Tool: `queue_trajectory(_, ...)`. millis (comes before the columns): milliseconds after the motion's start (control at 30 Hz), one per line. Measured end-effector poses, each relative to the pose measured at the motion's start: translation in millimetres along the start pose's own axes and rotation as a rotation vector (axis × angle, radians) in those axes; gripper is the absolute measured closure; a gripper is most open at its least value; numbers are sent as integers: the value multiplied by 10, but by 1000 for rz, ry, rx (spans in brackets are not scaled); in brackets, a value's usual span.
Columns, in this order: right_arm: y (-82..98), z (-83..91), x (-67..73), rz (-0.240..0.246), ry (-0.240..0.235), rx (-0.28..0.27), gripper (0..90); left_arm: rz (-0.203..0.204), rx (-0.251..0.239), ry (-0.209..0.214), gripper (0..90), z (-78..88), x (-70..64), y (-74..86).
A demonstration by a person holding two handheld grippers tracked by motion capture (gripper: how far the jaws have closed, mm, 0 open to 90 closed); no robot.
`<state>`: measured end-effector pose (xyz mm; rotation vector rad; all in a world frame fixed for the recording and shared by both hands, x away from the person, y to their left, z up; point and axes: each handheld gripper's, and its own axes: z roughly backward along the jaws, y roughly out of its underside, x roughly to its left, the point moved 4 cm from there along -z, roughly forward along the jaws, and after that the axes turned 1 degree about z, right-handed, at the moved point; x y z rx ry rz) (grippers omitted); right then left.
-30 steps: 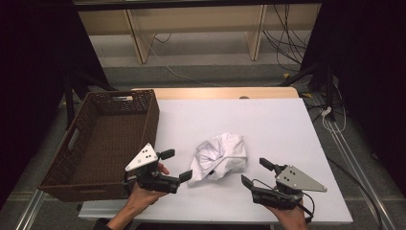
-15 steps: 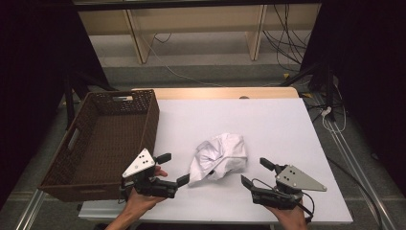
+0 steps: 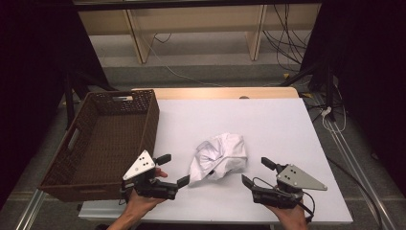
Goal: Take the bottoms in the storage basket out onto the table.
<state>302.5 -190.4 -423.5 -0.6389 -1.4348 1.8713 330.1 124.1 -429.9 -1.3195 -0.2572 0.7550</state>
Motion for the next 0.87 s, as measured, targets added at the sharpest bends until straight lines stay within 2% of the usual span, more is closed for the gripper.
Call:
queue_trajectory(267,-1,-6,7,5,1,3,170,-11,2,2,0,-6,-10,-18)
queue_trajectory(867,-3,-6,4,5,2,-2,170,-2,-1,5,0,-10,-8,-22)
